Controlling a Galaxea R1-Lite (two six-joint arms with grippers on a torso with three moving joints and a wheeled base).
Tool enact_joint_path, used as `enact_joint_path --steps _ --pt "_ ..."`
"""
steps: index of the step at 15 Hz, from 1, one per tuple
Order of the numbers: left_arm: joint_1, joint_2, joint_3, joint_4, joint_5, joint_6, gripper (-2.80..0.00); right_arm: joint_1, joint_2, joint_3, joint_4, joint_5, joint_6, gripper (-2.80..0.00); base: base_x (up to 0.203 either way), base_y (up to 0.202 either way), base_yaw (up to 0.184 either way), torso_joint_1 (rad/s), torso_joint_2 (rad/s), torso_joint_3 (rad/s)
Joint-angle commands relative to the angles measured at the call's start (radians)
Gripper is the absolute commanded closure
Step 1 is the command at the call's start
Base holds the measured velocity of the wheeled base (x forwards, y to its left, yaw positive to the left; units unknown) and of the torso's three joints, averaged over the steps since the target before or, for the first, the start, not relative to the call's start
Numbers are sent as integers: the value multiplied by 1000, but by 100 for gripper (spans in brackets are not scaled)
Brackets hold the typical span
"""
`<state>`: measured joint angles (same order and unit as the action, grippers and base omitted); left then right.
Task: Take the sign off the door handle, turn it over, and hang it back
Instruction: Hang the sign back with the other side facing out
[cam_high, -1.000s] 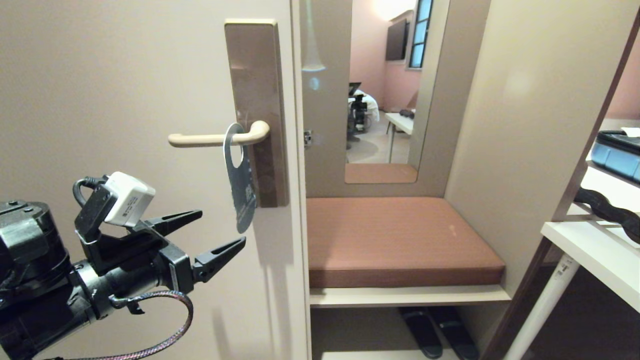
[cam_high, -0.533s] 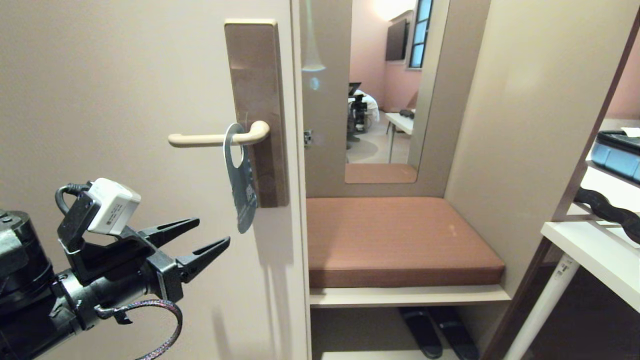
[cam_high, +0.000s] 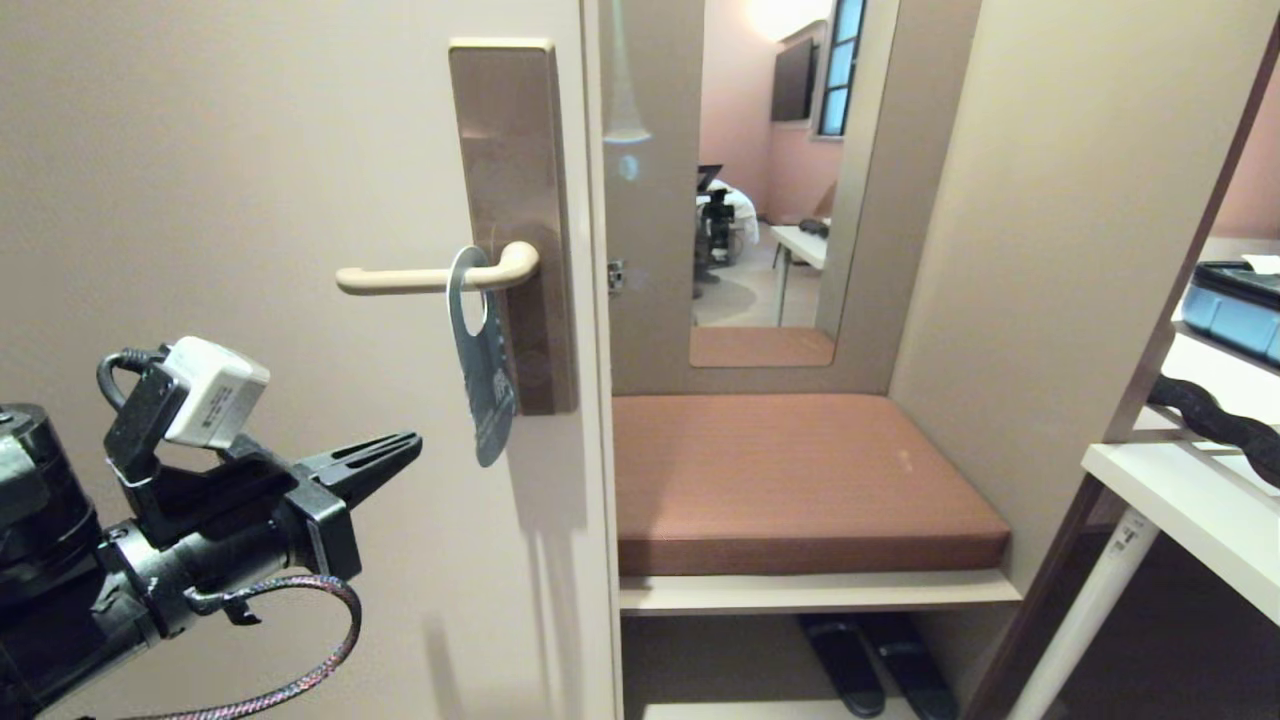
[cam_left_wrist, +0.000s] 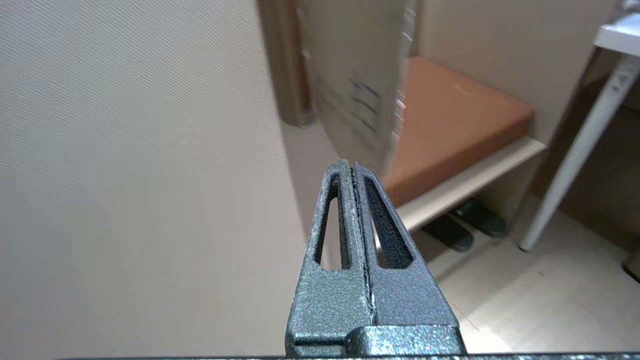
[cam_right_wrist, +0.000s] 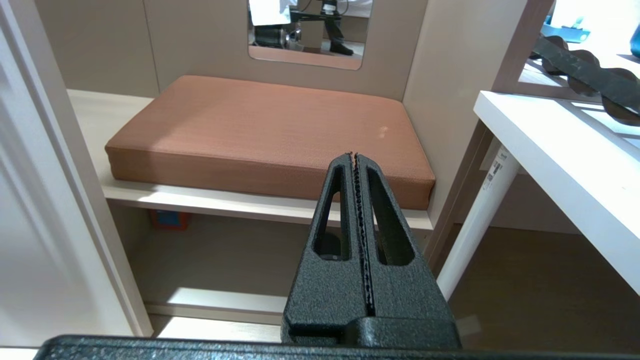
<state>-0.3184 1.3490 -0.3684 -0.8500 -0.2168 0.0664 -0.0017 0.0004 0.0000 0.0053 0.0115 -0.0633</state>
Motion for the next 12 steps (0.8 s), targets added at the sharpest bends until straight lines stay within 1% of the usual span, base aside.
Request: enact_joint_path --steps 1,9,12 --pt "14 27 -38 -4 -1 2 0 0 0 0 1 1 -1 0 0 0 0 0 0 0" --pt "14 122 -179 -4 0 4 0 0 0 0 1 1 -1 0 0 0 0 0 0 0" --pt "6 149 -203 -5 0 6 0 0 0 0 0 1 -1 0 0 0 0 0 0 0"
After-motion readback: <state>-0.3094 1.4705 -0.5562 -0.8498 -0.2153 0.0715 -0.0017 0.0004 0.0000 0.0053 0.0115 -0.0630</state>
